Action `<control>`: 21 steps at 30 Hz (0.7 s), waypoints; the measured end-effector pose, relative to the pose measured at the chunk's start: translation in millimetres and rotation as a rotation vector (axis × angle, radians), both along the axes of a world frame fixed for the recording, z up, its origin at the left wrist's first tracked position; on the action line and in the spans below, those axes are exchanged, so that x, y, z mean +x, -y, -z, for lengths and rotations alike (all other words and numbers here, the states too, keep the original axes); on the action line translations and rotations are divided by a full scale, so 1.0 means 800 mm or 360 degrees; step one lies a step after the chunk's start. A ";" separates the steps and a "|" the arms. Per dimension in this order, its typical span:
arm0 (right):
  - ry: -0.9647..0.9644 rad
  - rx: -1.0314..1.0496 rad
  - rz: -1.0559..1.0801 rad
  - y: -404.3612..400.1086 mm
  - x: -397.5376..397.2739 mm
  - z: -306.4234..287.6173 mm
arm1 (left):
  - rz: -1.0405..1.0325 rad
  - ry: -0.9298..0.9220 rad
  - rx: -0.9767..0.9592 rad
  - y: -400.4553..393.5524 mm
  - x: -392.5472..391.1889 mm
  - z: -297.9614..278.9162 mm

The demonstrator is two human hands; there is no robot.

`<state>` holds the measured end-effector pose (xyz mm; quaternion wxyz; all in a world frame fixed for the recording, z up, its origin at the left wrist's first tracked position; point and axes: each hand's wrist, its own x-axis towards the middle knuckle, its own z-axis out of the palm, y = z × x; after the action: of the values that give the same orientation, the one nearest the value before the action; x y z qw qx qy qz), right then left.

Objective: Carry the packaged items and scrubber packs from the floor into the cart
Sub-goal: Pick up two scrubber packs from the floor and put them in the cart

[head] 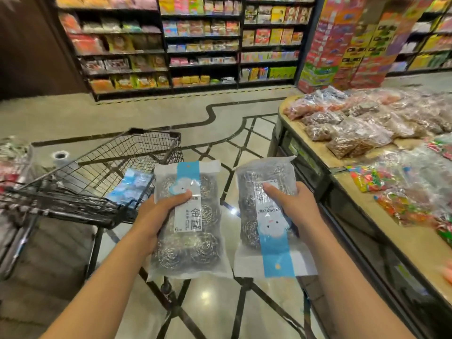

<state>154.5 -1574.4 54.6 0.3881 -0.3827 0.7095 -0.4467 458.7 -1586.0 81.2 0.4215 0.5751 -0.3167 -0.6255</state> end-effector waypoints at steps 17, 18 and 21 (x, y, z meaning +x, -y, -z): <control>-0.0016 0.0047 -0.0509 0.360 0.031 0.018 | -0.0449 -0.0055 0.0078 0.269 0.004 0.051; -0.0005 0.0048 -0.0549 0.379 0.039 0.019 | -0.0506 -0.0054 0.0066 0.279 0.009 0.052; -0.0031 0.0038 -0.0670 0.424 0.073 0.018 | -0.0648 -0.0037 0.0047 0.295 0.027 0.056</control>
<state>213.3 -1913.4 40.1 0.4705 -0.5220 0.6228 -0.3437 480.2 -1822.2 36.0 0.5343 0.6262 -0.1798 -0.5386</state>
